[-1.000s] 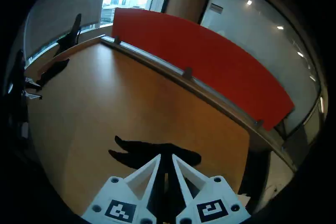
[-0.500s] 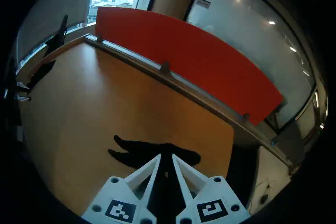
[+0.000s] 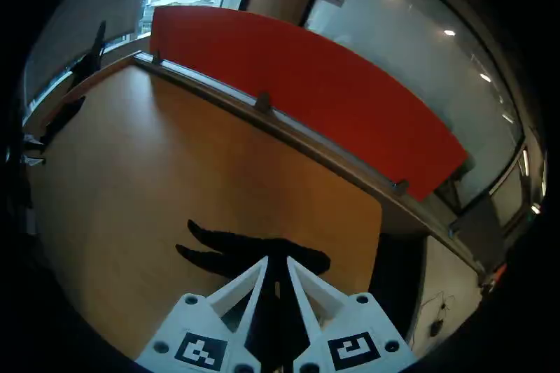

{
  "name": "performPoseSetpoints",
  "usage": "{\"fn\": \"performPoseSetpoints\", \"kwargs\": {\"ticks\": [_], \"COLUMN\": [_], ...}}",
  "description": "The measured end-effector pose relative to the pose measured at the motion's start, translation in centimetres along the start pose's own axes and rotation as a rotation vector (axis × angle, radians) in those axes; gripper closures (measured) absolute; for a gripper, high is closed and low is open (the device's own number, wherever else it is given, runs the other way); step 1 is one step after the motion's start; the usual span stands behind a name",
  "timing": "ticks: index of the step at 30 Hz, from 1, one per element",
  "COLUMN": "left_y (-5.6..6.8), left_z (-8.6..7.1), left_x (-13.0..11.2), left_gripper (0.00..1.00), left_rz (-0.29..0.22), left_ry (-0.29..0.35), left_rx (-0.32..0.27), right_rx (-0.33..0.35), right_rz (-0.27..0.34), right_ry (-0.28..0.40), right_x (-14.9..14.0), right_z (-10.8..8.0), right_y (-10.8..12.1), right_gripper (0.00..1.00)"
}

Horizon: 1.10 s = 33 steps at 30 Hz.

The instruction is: Fold towel

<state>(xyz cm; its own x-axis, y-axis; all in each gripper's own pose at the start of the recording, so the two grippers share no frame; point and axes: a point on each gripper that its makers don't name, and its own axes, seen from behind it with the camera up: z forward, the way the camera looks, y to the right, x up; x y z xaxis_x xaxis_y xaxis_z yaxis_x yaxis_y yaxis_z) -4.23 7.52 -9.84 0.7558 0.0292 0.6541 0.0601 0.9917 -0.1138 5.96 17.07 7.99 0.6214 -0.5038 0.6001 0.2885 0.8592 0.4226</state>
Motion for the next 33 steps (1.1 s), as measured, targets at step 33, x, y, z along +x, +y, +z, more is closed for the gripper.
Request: {"fn": "performPoseSetpoints", "kwargs": {"ticks": [33], "left_y": [1.9], "left_z": [0.2], "left_x": [0.8], "left_gripper": [0.06], "left_rz": [0.037], "left_ry": [-0.004], "left_rx": [-0.028], "right_rx": [-0.030], "right_rz": [0.171], "right_ry": [-0.184], "right_x": [-17.8], "right_z": [-3.9], "right_y": [-0.2], "right_gripper": [0.96]}}
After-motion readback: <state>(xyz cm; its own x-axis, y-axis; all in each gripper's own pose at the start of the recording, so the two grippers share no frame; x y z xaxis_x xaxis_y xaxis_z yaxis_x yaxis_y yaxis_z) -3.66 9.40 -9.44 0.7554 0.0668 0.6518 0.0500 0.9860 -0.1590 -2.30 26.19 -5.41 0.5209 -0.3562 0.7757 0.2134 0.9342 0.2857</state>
